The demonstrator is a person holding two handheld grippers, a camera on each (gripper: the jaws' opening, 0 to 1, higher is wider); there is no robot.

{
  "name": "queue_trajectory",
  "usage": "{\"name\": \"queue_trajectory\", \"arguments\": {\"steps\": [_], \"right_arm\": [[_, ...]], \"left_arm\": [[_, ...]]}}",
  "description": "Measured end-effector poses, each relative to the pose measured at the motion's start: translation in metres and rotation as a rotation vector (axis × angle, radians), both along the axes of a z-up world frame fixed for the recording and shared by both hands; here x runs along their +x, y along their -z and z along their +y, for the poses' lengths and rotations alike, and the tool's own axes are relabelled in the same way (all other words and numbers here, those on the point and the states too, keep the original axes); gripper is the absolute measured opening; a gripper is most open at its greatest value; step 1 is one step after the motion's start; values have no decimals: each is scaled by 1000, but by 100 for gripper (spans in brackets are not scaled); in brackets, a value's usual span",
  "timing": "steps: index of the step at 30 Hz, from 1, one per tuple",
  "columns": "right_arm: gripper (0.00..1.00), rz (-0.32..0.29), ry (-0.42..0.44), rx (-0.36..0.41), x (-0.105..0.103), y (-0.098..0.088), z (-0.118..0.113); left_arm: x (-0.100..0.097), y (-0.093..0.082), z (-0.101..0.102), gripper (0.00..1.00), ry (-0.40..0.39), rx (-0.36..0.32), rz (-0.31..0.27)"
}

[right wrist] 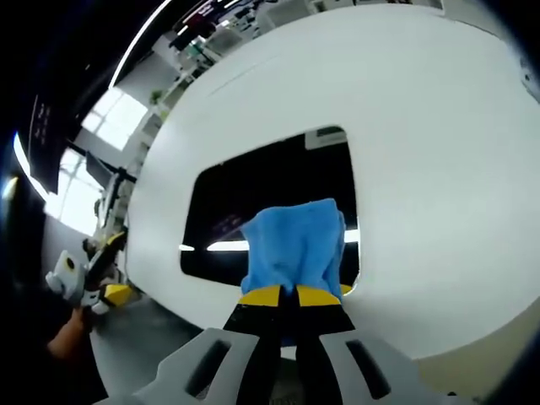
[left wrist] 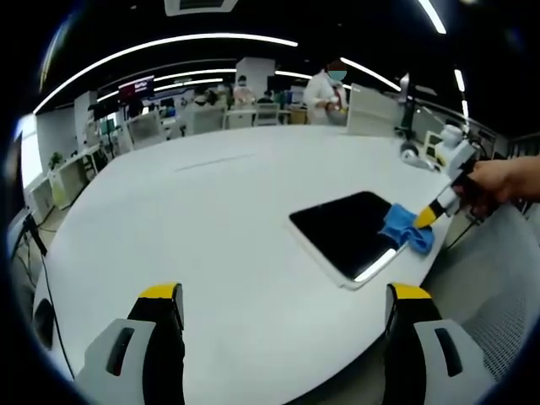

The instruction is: Wipe the mirror surface with the cleaning cloth until all visible marks leave the cleaned area.

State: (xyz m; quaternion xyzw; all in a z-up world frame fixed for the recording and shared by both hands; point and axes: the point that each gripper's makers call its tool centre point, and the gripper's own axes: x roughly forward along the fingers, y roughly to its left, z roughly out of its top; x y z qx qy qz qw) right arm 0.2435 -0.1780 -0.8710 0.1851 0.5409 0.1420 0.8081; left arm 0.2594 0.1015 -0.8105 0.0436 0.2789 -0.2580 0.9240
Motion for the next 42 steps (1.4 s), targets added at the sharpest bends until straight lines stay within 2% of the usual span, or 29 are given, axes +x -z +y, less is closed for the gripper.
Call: {"name": "queue_trajectory", "arguments": {"steps": [16, 29, 42], "right_arm": [[0, 7, 21, -8, -3, 1, -21], [0, 8, 18, -17, -2, 0, -20], [0, -7, 29, -22, 12, -1, -19]], "left_arm": [[-1, 3, -2, 100, 17, 14, 9], [-1, 3, -3, 100, 19, 8, 10], [0, 3, -3, 100, 20, 7, 7]]}}
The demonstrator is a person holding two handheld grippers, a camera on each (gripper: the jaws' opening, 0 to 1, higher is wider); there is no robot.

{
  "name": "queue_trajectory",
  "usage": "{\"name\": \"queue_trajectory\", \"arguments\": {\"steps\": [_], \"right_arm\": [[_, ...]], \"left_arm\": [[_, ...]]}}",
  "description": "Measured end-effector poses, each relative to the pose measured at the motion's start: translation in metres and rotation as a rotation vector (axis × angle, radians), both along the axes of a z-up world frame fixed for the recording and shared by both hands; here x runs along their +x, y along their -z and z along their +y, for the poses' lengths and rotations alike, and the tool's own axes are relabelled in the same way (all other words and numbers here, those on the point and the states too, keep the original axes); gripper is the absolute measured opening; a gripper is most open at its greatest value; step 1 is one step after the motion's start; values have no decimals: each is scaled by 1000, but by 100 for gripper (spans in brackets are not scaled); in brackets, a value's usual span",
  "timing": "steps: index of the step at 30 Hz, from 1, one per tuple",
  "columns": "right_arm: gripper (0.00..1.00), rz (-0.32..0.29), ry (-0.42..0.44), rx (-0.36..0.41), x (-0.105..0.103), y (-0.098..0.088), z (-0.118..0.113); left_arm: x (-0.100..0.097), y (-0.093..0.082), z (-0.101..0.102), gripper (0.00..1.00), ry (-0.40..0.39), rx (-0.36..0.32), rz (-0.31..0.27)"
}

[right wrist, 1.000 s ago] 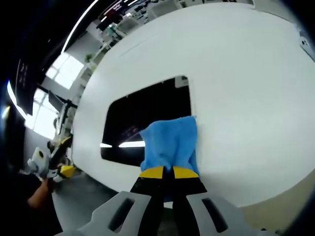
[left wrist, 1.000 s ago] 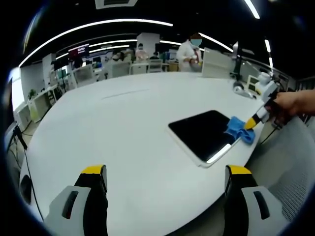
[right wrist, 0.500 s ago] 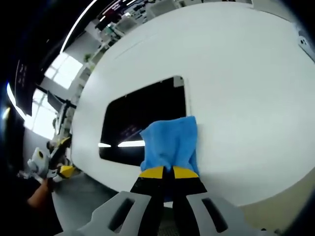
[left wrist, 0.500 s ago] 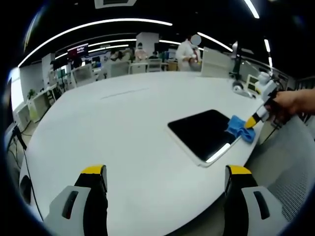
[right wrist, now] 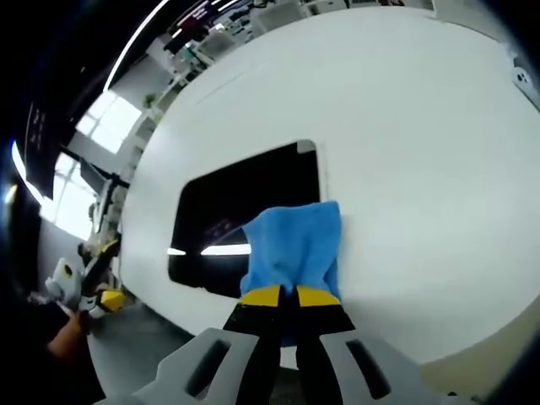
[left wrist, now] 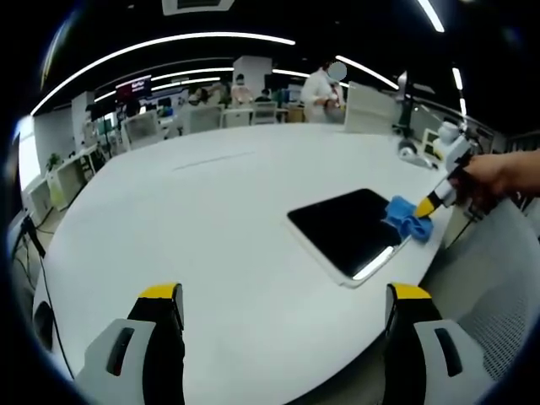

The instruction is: Wipe the mirror surface with the cleaning cloth until all visible marks leave the cleaned area.

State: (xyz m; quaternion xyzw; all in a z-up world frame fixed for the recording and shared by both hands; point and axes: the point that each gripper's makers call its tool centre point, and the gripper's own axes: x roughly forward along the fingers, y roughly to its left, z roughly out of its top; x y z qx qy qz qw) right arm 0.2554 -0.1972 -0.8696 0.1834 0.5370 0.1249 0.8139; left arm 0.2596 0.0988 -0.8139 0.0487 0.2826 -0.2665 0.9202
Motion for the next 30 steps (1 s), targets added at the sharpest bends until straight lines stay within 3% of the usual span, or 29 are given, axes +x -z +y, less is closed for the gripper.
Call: {"name": "queue_trajectory", "arguments": {"steps": [30], "right_arm": [[0, -15, -19, -42, 50, 2, -6]], "left_arm": [[-2, 1, 2, 100, 1, 15, 6]]}}
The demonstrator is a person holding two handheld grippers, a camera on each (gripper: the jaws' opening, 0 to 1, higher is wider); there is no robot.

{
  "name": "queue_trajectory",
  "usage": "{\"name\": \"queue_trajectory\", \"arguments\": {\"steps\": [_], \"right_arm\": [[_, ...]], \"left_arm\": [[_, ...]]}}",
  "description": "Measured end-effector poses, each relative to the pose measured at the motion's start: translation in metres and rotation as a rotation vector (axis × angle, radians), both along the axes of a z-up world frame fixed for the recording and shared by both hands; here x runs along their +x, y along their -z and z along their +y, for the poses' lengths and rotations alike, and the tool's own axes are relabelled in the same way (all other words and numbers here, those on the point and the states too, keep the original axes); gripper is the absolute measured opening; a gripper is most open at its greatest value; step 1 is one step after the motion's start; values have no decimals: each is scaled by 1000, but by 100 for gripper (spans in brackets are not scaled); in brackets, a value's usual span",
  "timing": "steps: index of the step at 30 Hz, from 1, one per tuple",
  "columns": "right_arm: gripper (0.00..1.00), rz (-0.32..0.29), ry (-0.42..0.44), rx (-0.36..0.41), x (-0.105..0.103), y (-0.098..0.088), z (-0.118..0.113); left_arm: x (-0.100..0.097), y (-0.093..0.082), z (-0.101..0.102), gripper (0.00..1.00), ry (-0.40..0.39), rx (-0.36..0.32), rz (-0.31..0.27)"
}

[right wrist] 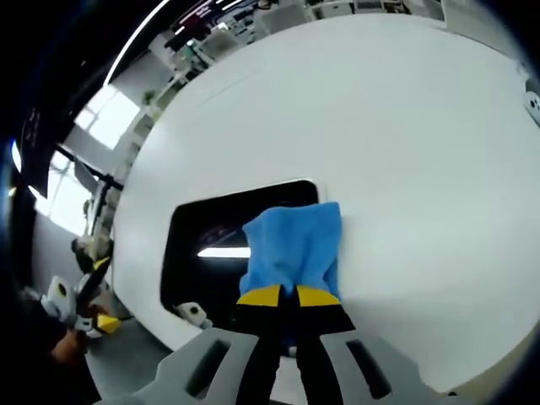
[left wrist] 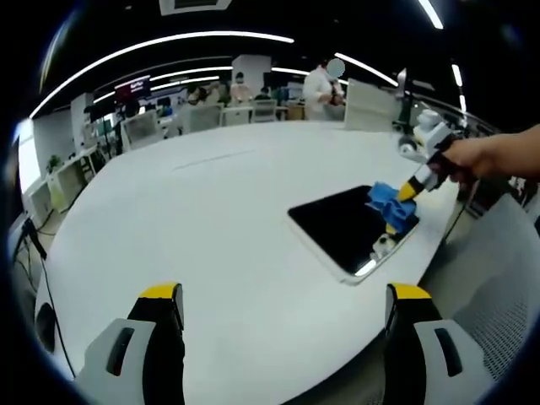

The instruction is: Wipe the mirror surface with the cleaning cloth until all visible marks leave the cleaned area.

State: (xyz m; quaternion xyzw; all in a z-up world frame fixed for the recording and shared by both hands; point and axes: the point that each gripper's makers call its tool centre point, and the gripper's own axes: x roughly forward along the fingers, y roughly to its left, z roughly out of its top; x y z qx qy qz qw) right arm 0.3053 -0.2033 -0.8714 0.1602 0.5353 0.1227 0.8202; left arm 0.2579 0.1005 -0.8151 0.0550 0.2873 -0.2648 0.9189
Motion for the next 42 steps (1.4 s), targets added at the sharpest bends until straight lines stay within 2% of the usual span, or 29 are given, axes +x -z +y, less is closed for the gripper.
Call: {"name": "queue_trajectory", "arguments": {"steps": [13, 28, 42], "right_arm": [[0, -15, 29, -1, 17, -3, -1], [0, -36, 8, -7, 56, 1, -2], [0, -63, -10, -19, 71, 0, 2]], "left_arm": [[1, 0, 1, 100, -5, -9, -2], [1, 2, 1, 100, 0, 4, 7], [1, 3, 1, 100, 5, 15, 6]]}}
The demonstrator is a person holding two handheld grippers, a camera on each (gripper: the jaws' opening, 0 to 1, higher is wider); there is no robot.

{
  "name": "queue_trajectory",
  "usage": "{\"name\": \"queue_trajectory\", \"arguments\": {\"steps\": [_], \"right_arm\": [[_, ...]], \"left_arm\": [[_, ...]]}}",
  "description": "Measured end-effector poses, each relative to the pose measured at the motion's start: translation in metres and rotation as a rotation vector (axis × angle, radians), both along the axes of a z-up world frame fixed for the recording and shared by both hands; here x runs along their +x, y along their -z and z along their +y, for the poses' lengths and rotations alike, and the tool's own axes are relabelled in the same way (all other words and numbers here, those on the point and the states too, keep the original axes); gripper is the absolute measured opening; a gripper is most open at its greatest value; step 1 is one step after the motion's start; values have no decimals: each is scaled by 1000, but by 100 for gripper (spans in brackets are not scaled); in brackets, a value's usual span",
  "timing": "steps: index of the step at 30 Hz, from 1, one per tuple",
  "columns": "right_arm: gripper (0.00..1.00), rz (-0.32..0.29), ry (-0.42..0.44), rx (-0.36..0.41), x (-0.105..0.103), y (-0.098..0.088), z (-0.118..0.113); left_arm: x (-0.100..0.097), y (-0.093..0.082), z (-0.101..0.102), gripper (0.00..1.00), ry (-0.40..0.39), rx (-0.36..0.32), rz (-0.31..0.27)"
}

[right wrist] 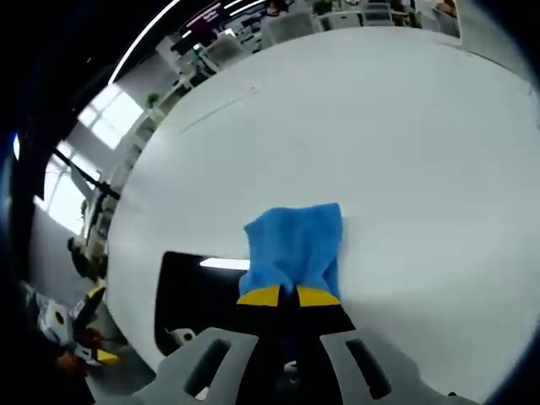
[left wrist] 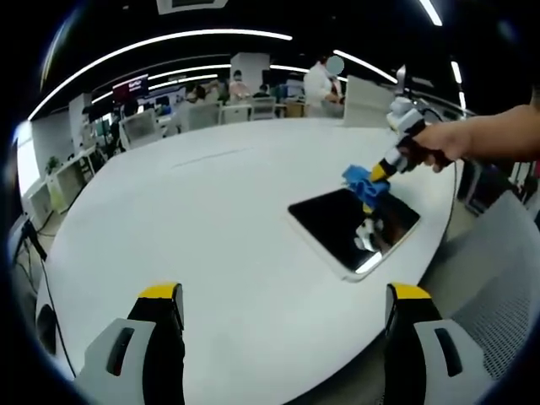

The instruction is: Wipe the mirror surface with the cleaning cloth until all visible marks leave the cleaned area.

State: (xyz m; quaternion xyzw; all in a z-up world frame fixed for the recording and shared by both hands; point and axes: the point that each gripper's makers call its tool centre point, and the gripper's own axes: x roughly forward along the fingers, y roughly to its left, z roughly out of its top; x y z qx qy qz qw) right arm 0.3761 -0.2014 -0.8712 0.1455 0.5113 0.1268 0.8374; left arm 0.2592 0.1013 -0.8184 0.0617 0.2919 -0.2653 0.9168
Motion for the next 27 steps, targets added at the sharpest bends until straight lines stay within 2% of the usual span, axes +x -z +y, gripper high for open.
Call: {"name": "queue_trajectory", "arguments": {"steps": [7, 12, 16, 19, 22, 27], "right_arm": [[0, -9, 4, 10, -2, -3, 0], [0, -35, 19, 35, -2, -28, -6], [0, -74, 27, 19, 3, -45, -27], [0, -88, 47, -8, 0, -54, -52], [0, -83, 82, -21, -7, -51, -77], [0, -28, 117, -56, -31, -24, -106]], "left_arm": [[0, -1, 0, 100, -3, -2, -5], [1, -1, 1, 100, -9, -3, -5], [0, -1, 2, 100, -13, -5, -2], [1, -2, 3, 100, -22, -9, -7], [2, -2, 4, 100, -26, -6, -9], [2, -2, 5, 100, -37, -8, -11]]}}
